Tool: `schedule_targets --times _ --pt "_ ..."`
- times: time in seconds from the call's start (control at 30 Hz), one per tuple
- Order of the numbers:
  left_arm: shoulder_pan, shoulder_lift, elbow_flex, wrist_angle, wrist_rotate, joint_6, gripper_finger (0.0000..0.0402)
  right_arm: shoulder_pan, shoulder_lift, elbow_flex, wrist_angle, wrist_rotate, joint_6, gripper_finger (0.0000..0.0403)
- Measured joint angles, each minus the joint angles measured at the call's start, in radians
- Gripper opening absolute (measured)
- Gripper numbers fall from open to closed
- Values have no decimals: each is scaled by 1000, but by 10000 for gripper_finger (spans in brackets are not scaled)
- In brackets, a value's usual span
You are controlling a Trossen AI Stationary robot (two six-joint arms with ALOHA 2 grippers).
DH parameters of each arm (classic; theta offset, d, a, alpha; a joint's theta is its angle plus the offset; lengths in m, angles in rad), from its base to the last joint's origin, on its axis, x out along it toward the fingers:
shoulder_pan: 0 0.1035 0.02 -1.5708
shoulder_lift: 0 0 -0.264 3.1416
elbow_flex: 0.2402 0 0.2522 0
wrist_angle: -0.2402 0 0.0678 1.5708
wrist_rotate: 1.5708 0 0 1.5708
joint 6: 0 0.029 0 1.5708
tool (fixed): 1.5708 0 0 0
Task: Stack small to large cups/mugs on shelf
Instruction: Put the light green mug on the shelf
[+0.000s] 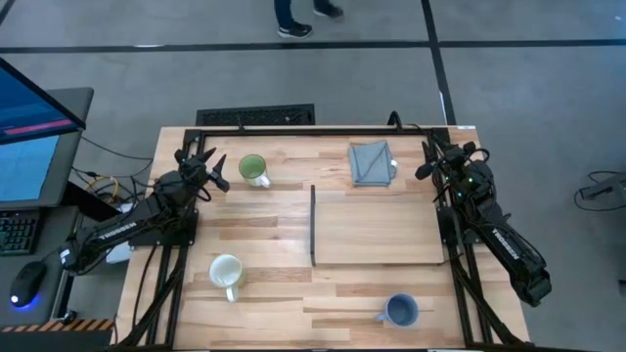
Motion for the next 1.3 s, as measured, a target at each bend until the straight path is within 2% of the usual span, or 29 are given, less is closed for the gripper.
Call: schedule_targets --times 0.37,0.57,0.7,0.9,1.03,1.13,1.3 --pt "0 0 0 0 0 -101 171 0 0 0 3 0 40 212" --pt "0 0 2 -1 38 -247 171 0 0 0 4 0 43 212" --pt "0 0 20 -48 86 -243 171 0 0 0 4 0 68 212" --pt "-5 0 24 -14 96 -252 171 0 0 0 4 0 68 212" --pt "-51 0 25 5 105 -254 171 0 0 0 5 0 68 212" --pt "-108 0 28 60 159 -247 171 0 0 0 5 0 69 212" --pt "-224 0 101 34 191 -246 171 0 0 0 5 0 69 212"
